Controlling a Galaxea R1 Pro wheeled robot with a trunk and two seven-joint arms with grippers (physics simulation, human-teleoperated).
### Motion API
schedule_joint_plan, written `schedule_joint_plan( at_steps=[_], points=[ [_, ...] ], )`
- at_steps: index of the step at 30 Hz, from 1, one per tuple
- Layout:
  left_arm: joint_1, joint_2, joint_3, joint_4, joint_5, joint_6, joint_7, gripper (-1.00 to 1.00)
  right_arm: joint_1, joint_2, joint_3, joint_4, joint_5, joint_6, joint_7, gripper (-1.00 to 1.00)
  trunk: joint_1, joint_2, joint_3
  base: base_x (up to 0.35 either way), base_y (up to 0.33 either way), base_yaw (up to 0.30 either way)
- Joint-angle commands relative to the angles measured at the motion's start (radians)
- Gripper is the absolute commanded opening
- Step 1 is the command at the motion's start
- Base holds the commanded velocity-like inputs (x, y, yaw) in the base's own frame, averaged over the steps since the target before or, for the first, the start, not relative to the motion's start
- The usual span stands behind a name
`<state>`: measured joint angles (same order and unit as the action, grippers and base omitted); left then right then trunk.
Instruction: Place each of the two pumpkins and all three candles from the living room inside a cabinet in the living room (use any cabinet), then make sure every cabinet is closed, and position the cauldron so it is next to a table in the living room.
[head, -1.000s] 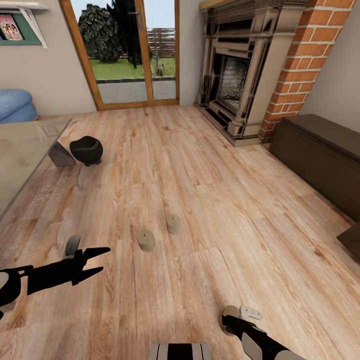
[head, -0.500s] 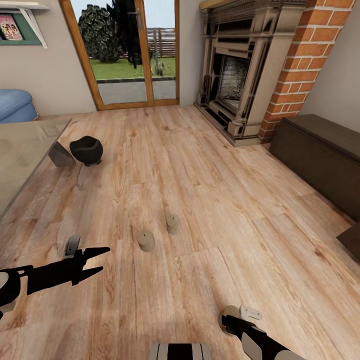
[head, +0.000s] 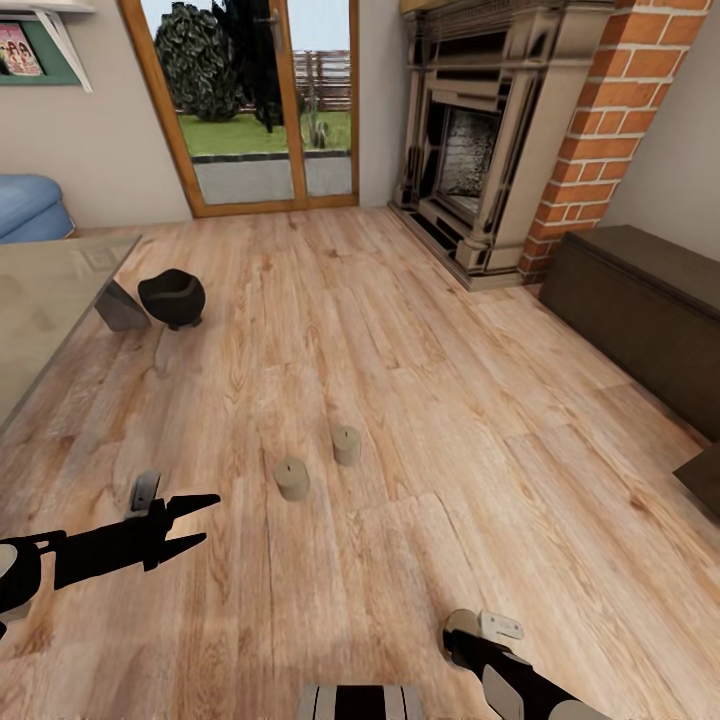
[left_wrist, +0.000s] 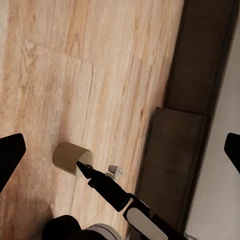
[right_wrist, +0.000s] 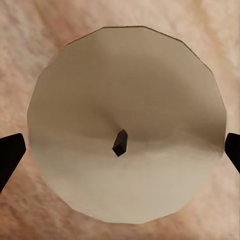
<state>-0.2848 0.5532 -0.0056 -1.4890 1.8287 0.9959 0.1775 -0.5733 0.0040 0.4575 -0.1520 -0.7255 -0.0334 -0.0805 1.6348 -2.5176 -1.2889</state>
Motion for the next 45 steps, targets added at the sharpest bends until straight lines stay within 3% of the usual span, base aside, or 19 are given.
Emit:
schedule_joint_plan(
  at_steps=[1,3,30,31,45],
  points=[
    [-0.001,0.001,0.0,0.0,0.011,0.001,0.01,1.0,0.0,0.0,0.008,0.0,-0.009,-0.003,-0.004,1.0,0.0,-0.001,-0.005,0.0,0.0,0.0],
    [-0.001,0.001,0.0,0.0,0.011,0.001,0.01,1.0,0.0,0.0,0.008,0.0,-0.009,-0.003,-0.004,1.0,0.001,-0.001,-0.012,0.0,0.0,0.0],
    [-0.001,0.001,-0.001,0.0,0.011,0.001,0.01,1.0,0.0,0.001,0.007,0.002,-0.009,-0.005,-0.005,1.0,0.001,-0.001,-0.012,0.0,0.0,0.0],
    [-0.001,0.001,-0.001,0.0,0.011,0.001,0.01,1.0,0.0,0.001,0.007,0.002,-0.009,-0.005,-0.005,-1.0,0.001,-0.001,-0.012,0.0,0.0,0.0],
    [-0.001,0.001,-0.001,0.0,0.01,0.001,0.01,1.0,0.0,0.001,0.007,0.001,-0.009,-0.005,-0.005,-1.0,0.001,-0.001,-0.012,0.0,0.0,0.0]
  ],
)
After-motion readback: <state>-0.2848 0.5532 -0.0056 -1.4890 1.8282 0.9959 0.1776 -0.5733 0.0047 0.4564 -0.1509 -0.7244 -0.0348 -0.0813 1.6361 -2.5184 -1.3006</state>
